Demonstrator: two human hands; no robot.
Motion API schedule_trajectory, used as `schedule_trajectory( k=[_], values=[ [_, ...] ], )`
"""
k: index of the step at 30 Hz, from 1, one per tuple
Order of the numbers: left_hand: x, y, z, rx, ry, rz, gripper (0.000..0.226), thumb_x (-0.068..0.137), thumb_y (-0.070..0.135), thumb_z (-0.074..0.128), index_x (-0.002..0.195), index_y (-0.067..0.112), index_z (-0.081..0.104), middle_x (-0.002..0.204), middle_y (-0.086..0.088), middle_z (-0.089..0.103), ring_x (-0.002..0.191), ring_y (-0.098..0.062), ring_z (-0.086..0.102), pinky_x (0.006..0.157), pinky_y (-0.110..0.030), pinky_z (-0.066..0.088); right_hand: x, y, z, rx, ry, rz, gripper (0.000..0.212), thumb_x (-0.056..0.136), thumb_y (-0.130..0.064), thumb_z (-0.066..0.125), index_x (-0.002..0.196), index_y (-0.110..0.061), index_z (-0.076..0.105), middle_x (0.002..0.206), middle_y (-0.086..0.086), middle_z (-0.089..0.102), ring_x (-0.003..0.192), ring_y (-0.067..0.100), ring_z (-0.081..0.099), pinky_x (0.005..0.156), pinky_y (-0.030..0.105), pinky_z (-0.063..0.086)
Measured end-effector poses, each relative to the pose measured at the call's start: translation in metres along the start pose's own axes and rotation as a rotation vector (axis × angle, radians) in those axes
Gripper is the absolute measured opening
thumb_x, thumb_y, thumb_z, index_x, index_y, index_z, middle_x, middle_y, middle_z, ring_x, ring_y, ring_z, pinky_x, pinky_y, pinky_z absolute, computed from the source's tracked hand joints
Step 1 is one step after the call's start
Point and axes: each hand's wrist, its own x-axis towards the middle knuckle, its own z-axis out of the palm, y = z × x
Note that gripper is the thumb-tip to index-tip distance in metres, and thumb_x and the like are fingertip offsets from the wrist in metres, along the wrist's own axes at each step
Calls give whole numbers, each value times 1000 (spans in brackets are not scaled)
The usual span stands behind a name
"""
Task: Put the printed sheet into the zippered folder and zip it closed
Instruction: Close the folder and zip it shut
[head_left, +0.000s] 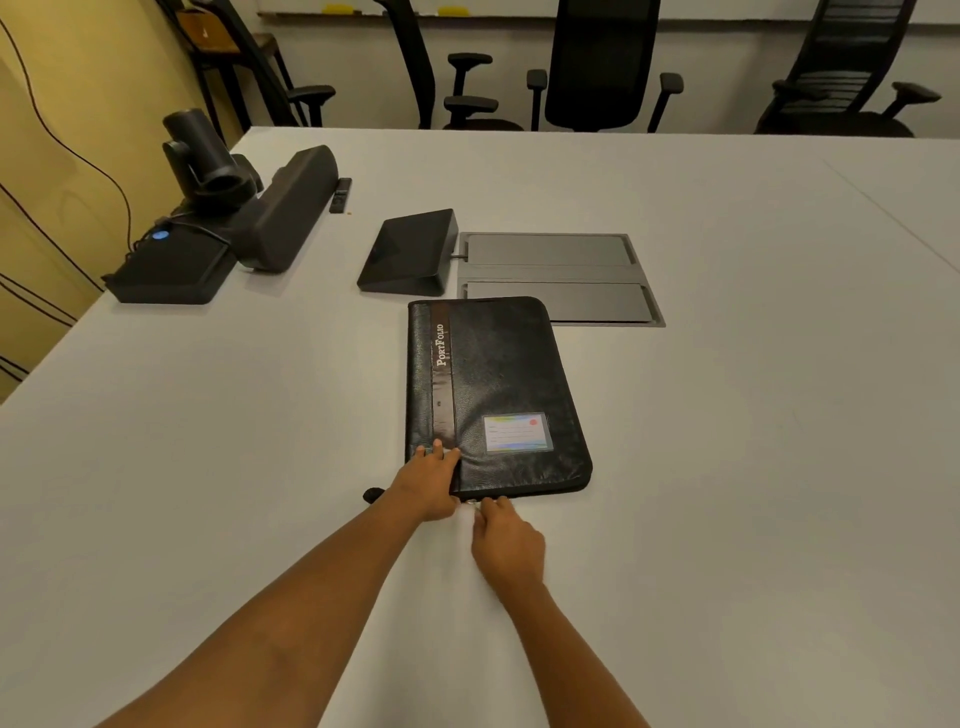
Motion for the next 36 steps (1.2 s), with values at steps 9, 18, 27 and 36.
schedule_trajectory(
  k=[9, 18, 27, 36],
  values=[
    [-2, -4, 5, -8, 21, -4, 78, 91, 33, 55, 151, 17, 8, 160, -13, 3, 147, -37, 6, 118, -44, 21, 7, 53, -28, -95, 166, 118, 28, 99, -34, 32, 100, -17, 54, 101, 0, 58, 72, 22, 63, 56, 23, 31],
    [-2, 1, 9, 12, 14, -32, 75, 93, 29, 53, 151, 17, 6, 160, -11, 0, 147, -35, 3, 118, -45, 22, 12, 90, -51, -35, 245, 207, 27, 98, -29, 35, 98, -12, 56, 90, 5, 58, 65, 25, 59, 56, 25, 33],
    [4, 69, -9, 66, 1, -249, 73, 89, 26, 59, 145, 6, 16, 154, -30, 10, 141, -47, 16, 114, -51, 28, 27, 120, -68, -64, 54, 21, 24, 99, -34, 33, 84, -19, 45, 78, -2, 47, 63, 14, 47, 58, 24, 34],
    [35, 135, 13, 187, 104, 130, 73, 96, 34, 46, 150, 27, -3, 160, -6, -9, 147, -38, -2, 113, -61, 19, 38, 130, -69, -131, -24, -129, 32, 98, -35, 31, 95, -14, 54, 90, 5, 62, 66, 16, 49, 60, 26, 37]
  ],
)
